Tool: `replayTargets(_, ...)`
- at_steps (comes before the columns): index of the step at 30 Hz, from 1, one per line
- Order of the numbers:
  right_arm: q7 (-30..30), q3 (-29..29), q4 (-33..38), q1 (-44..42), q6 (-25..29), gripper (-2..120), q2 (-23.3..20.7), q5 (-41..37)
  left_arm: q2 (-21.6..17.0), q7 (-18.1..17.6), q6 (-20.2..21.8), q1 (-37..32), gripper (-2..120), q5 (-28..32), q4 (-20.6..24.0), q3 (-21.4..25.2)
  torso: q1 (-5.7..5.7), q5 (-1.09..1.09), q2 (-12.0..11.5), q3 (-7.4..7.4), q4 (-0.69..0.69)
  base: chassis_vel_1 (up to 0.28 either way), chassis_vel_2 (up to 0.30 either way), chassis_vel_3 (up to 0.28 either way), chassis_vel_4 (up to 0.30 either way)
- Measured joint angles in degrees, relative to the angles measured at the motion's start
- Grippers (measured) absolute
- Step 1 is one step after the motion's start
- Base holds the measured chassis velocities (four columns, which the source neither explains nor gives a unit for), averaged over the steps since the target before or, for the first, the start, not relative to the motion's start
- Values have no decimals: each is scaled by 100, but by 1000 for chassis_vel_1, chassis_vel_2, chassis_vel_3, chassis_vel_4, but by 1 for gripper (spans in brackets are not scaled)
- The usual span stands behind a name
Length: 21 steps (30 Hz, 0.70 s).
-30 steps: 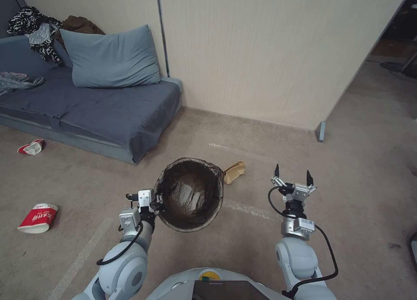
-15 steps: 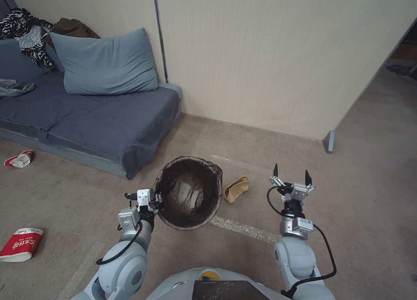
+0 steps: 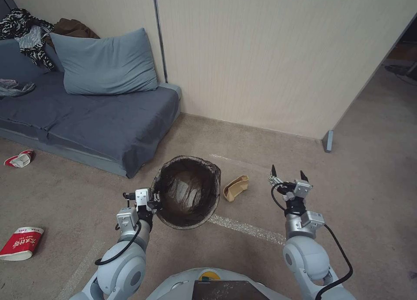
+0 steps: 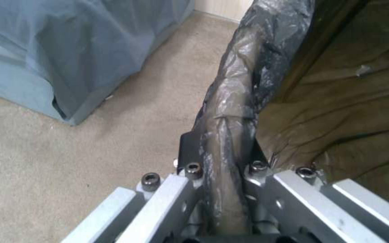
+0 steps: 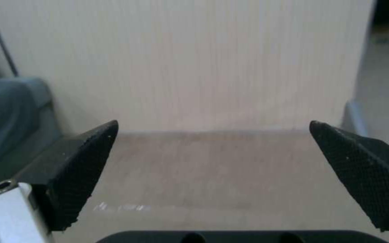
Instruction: Pick up the trash bin, then pick up the garbage from the floor and place it into the trash bin.
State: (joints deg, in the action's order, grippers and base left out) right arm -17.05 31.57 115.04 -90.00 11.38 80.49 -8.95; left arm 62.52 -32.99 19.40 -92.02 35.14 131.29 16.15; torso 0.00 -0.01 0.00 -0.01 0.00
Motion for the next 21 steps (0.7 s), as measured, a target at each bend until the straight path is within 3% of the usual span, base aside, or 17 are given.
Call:
replayTargets(6, -68, -60, 110, -34, -198, 100, -221, -284, -7, 1, -9, -4, 0, -1, 0, 0, 0, 2, 0, 0, 0, 0, 0, 0, 0)
replayTargets(13, -800, -686, 555, 285, -1508, 100, -1336, -2226, -26, -6, -33, -51, 0, -78, 5, -30, 0, 2, 0, 0, 1, 0, 0, 0, 0)
replayTargets(17, -963, -848, 561, 469, -1762, 100, -1593, -2642, -26, -13, -33, -66, 0, -87, 21, -27, 0, 2, 0, 0, -1, 0, 0, 0, 0)
replayTargets(18, -1110, -1017, 558, 697, -2014, 100, -1874, -3195, -27, -15, -34, -86, 0, -92, 39, -5, 0, 2, 0, 0, 0, 0, 0, 0, 0)
replayTargets(19, -1110, -1017, 558, 697, -2014, 100, -1874, -3195, -27, -15, -34, -86, 0, -92, 39, -5, 0, 2, 0, 0, 0, 0, 0, 0, 0)
replayTargets(21, -1439, -1293, 503, 1129, -2372, 100, -2172, -4216, -41, -17, -48, -116, 0, -98, 52, 51, 0, 2, 0, 1, 2, 0, 0, 0, 0)
